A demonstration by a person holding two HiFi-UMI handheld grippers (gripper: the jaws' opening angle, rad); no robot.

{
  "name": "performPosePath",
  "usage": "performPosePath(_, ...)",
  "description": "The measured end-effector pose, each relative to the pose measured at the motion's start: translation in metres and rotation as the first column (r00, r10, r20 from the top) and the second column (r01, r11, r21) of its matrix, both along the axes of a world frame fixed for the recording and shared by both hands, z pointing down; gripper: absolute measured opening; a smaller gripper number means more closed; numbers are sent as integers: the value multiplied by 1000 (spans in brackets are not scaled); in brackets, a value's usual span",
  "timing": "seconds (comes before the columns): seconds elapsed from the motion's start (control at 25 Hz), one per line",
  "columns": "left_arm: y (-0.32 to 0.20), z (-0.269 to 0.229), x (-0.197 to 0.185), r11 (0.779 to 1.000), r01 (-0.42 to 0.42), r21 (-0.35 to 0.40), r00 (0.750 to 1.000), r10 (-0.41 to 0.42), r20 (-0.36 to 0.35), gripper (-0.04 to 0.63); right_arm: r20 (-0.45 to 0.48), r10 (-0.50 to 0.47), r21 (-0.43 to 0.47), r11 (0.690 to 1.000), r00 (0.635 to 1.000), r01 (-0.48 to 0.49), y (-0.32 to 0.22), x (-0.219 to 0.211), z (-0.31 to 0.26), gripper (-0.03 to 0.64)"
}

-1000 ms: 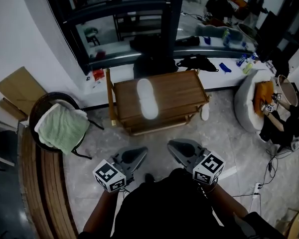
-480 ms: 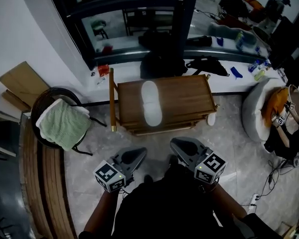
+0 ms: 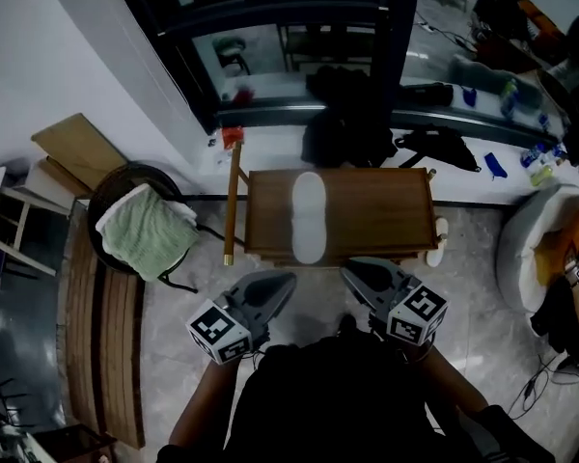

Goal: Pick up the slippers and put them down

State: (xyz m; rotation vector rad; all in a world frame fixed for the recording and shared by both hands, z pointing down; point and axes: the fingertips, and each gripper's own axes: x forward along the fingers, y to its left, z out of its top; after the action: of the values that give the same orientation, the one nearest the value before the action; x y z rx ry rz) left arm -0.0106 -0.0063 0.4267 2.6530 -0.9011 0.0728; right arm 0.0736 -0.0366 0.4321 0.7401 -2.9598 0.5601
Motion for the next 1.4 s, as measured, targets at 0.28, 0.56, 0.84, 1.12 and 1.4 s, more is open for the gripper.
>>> performPosePath(0.28, -17, 6, -4, 995, 95, -21, 995, -94, 40, 3, 33, -104, -23, 994, 994, 105, -18, -7, 15, 38)
performPosePath(0.56, -37, 29, -5, 997, 33, -66, 999, -30, 38, 3, 66, -56, -50, 997, 996, 60, -26, 2, 22, 38)
performPosePath(0.84, -50, 54, -20, 990, -41, -137, 999, 42, 8, 3, 30, 43, -104, 994, 999, -40, -45, -11, 36, 38)
performPosePath(1.12, -67, 68, -27, 982, -105, -156, 994, 104, -19, 3, 34, 95, -177, 980, 995, -87, -69, -27, 57, 40)
performPosePath(1.4, -70, 102, -19, 962, -110, -248, 994, 101, -49, 3, 32, 112, -350, 932, 993, -94, -60, -29, 109, 40)
